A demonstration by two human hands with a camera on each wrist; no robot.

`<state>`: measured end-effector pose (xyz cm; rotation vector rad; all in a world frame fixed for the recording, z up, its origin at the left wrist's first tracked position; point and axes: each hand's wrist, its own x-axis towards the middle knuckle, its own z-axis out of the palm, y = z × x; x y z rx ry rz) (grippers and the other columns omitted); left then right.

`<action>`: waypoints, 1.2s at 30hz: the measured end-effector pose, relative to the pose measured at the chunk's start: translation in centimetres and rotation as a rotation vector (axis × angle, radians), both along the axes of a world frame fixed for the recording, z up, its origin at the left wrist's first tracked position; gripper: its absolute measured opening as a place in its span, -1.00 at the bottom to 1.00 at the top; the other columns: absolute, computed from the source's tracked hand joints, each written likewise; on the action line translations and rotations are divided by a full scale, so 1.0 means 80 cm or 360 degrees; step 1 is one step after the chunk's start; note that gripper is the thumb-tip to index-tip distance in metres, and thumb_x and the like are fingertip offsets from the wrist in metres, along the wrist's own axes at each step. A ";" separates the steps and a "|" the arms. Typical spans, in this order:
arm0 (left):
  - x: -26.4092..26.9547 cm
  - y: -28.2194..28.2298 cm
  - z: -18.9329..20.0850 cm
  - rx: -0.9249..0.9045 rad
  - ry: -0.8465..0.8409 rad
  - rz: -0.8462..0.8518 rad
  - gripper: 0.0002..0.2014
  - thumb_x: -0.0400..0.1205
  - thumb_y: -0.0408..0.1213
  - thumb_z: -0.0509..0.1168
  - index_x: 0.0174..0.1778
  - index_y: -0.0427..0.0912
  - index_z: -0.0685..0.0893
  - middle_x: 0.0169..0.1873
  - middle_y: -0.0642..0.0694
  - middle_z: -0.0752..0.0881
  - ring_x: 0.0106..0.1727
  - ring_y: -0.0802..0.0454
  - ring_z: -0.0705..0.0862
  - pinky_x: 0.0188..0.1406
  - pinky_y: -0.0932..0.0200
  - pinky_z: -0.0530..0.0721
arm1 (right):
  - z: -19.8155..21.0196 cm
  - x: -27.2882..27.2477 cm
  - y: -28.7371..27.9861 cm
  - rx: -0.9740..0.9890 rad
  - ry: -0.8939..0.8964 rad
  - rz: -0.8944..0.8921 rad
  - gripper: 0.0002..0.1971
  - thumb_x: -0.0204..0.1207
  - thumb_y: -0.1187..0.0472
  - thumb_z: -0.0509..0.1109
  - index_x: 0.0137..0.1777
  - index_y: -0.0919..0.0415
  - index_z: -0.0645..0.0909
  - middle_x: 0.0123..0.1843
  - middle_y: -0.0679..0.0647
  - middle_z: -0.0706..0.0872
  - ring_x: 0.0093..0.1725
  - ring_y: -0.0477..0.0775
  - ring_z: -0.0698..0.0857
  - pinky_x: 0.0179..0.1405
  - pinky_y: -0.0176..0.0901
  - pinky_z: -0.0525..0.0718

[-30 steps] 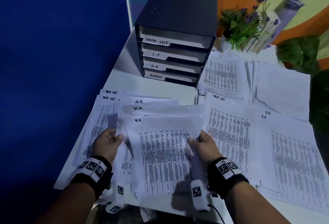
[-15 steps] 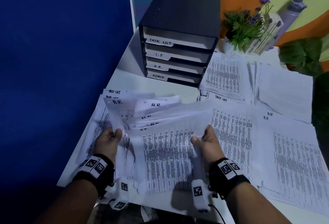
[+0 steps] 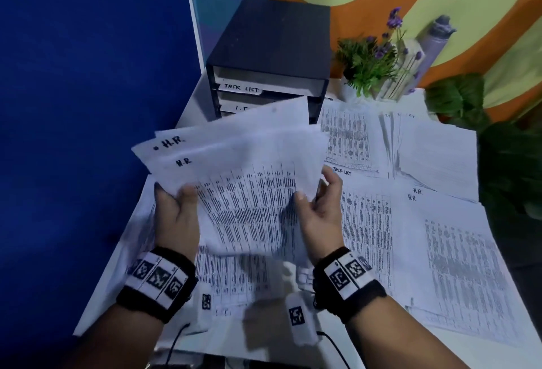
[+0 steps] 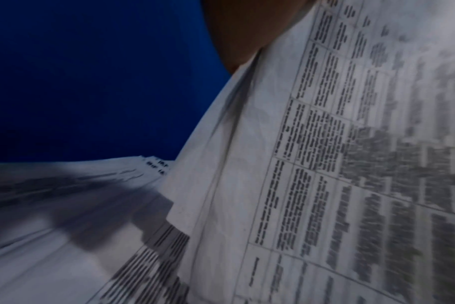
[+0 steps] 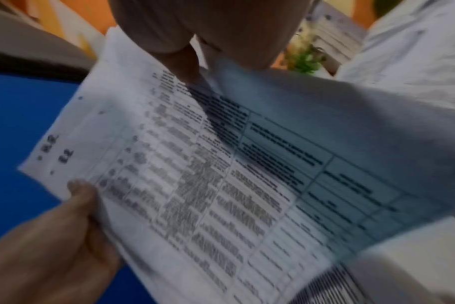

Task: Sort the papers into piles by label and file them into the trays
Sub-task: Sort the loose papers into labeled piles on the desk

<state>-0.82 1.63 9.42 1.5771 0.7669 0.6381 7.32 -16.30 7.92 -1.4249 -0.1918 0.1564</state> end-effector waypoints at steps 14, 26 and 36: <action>-0.004 -0.018 -0.075 -0.0138 0.0400 -0.0181 -0.72 0.71 -0.35 0.22 0.30 0.02 0.48 0.18 -0.01 0.64 0.30 -0.11 0.59 0.32 -0.04 0.48 | -0.041 -0.024 -0.019 -0.0504 0.0021 0.0320 -0.62 0.57 0.12 0.29 0.29 -0.19 0.27 0.17 0.00 0.55 0.13 -0.19 0.67 0.09 -0.06 0.72; 0.080 -0.112 -0.065 0.0088 0.0368 -0.0872 -0.51 0.71 -0.39 0.22 0.54 0.05 0.37 0.30 0.08 0.55 0.21 0.11 0.59 0.09 0.26 0.52 | -0.019 0.085 -0.172 -0.0716 0.0268 -0.0541 -0.60 0.62 0.47 0.21 0.39 0.11 0.44 0.06 0.05 0.54 -0.25 -0.12 0.56 -0.33 -0.41 0.50; 0.106 -0.214 -0.138 0.0734 0.0733 -0.1553 -0.54 0.61 -0.13 0.36 0.41 0.33 0.49 0.62 0.12 0.24 0.58 -0.01 0.33 0.56 -0.16 0.35 | -0.049 0.109 -0.412 -0.1109 0.0640 -0.0882 -0.75 0.51 0.50 0.22 0.10 0.23 0.57 -0.07 0.36 0.69 -0.16 0.26 0.68 -0.20 -0.07 0.63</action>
